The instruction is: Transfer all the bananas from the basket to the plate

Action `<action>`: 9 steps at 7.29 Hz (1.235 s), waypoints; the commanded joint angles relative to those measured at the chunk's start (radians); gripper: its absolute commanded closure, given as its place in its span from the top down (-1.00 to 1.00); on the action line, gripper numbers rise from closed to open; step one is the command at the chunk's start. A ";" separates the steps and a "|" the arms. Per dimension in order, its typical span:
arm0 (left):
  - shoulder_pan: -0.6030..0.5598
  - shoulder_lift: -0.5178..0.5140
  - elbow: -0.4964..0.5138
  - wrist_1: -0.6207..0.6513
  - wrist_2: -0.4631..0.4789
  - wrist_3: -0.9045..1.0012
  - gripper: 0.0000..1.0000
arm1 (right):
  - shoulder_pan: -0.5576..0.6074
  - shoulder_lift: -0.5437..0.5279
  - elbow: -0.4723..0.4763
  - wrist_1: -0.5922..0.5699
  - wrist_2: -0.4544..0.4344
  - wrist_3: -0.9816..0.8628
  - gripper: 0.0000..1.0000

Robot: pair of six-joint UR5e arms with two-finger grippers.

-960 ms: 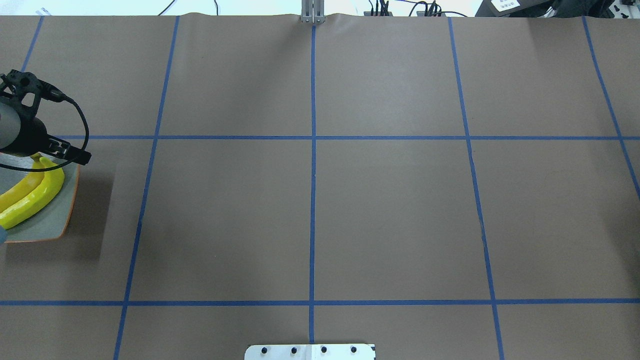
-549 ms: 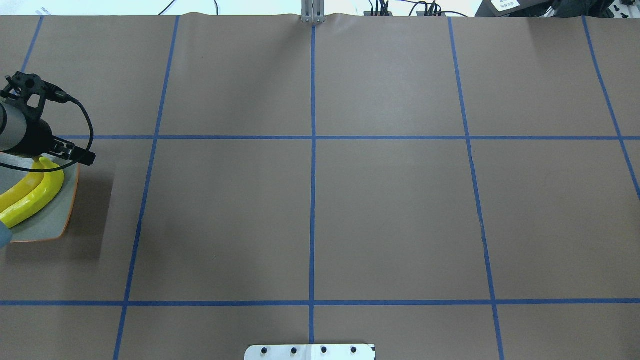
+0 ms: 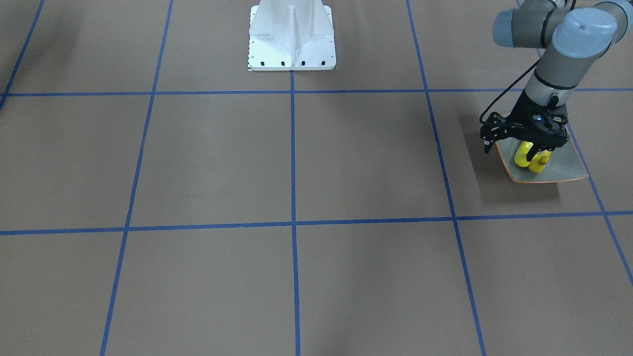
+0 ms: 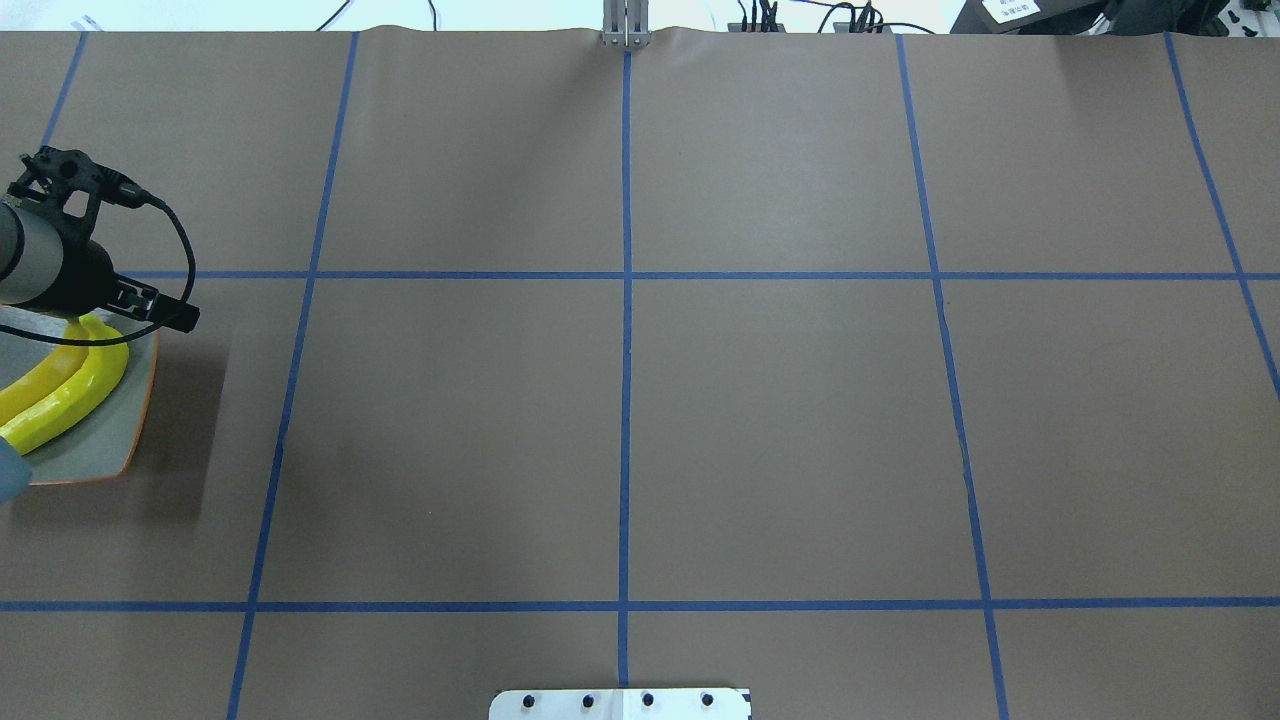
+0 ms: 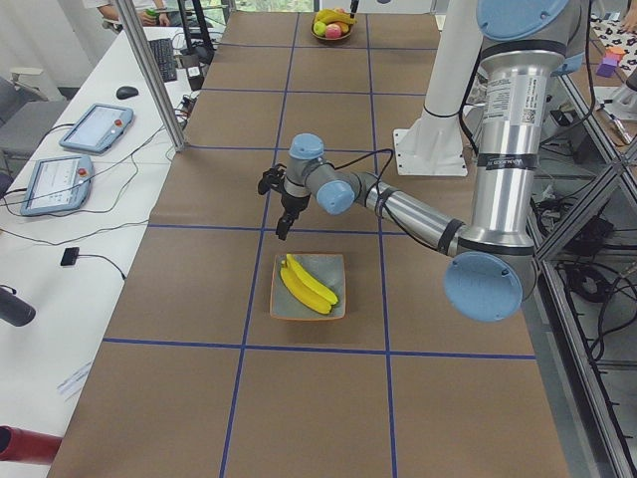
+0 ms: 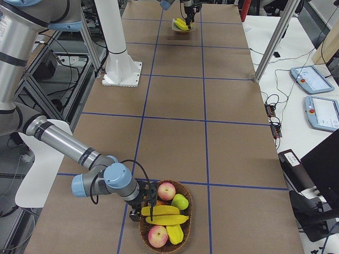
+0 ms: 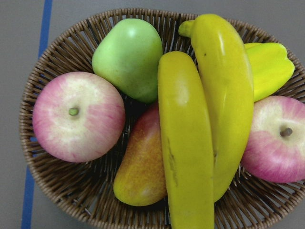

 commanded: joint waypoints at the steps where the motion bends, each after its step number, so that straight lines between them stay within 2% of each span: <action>1: 0.000 -0.001 0.000 0.001 0.000 0.000 1.00 | -0.003 0.003 -0.049 0.081 0.003 0.004 0.98; 6: 0.000 -0.002 -0.001 0.001 0.000 0.000 1.00 | -0.072 0.031 -0.055 0.080 -0.007 0.007 0.87; 7: 0.000 -0.002 -0.003 0.001 0.000 0.000 1.00 | -0.080 0.033 -0.055 0.078 -0.010 0.007 0.77; 8: 0.000 -0.002 -0.001 0.001 0.000 0.000 1.00 | -0.080 0.033 -0.066 0.082 -0.010 0.007 0.53; 9: -0.001 -0.002 -0.001 0.001 0.000 0.000 1.00 | -0.080 0.034 -0.077 0.083 -0.014 0.006 0.14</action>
